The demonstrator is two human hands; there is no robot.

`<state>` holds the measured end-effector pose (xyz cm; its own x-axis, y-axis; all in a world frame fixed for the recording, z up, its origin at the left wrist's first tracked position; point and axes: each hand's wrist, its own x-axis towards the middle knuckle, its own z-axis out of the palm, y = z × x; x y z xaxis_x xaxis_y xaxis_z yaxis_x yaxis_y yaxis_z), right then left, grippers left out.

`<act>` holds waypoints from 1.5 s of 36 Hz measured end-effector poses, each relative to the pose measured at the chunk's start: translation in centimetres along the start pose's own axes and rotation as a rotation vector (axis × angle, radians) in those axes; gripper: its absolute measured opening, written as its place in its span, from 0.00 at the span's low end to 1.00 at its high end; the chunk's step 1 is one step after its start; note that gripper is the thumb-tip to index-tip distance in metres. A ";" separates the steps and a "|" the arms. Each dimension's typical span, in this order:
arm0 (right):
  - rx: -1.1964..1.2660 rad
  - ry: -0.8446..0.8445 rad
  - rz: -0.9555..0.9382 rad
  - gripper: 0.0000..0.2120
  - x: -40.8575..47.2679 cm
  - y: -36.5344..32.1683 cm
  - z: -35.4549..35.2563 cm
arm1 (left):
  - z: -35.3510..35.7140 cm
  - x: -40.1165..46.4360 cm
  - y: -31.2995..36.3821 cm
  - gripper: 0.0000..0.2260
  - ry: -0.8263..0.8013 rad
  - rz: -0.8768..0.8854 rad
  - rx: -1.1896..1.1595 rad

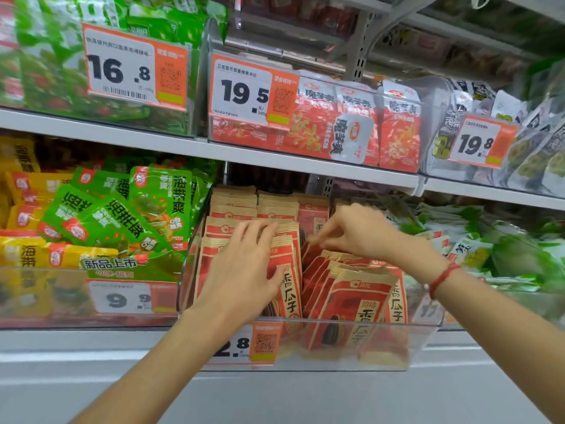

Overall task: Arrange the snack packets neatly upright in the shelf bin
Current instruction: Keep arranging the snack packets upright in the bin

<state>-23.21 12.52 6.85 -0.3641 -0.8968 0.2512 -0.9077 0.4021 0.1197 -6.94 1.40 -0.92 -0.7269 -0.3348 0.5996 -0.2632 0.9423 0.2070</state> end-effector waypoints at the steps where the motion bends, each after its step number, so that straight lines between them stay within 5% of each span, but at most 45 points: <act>1: 0.084 -0.117 -0.040 0.09 0.2 0.2 0.1 | 0.0 0.0 0.0 0.30 -0.001 0.002 0.002; 8: 0.429 -0.217 -0.045 0.09 0.2 3.5 -0.6 | 0.2 -0.1 -0.1 0.30 -0.003 0.011 0.001; 12: 0.353 -0.433 -0.081 0.11 0.6 2.4 0.0 | 0.3 0.0 -0.2 0.30 -0.003 0.008 -0.001; 15: 0.374 -0.578 -0.015 0.23 0.6 2.2 -0.9 | 0.3 0.0 -0.2 0.30 -0.005 0.007 0.001; 17: 0.465 -0.476 0.047 0.29 1.0 2.4 -0.8 | 0.3 0.1 -0.2 0.30 0.004 0.006 -0.001; 21: 0.275 -0.120 0.058 0.17 3.6 1.8 1.2 | 0.3 0.0 -0.2 0.30 0.023 0.002 -0.004; 27: 0.019 -0.268 0.152 0.30 7.7 1.6 3.6 | 0.5 -0.1 -0.4 0.30 0.034 0.017 -0.005; 33: -0.082 -0.271 0.144 0.31 8.0 1.7 4.0 | 0.7 -0.2 -0.3 0.31 0.039 0.018 0.014; 39: -0.120 0.065 0.007 0.17 5.1 2.6 2.8 | 0.6 -0.3 -0.4 0.31 0.030 0.011 -0.006; 46: -0.013 -0.099 -0.081 0.04 2.6 1.4 2.3 | 0.3 -0.2 -0.2 0.30 -0.002 -0.009 -0.013; 50: 0.040 0.102 -0.049 0.03 0.9 2.0 0.4 | 0.3 -0.1 -0.2 0.30 -0.023 -0.019 -0.027; 54: 0.042 0.510 -0.161 0.06 -2.4 1.5 -1.3 | 0.2 -0.2 0.0 0.30 -0.024 -0.037 -0.017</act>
<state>-23.44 15.56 7.62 -0.0812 -0.7389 0.6689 -0.9553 0.2492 0.1593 -6.94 1.44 -1.21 -0.7322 -0.3690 0.5725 -0.2796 0.9293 0.2414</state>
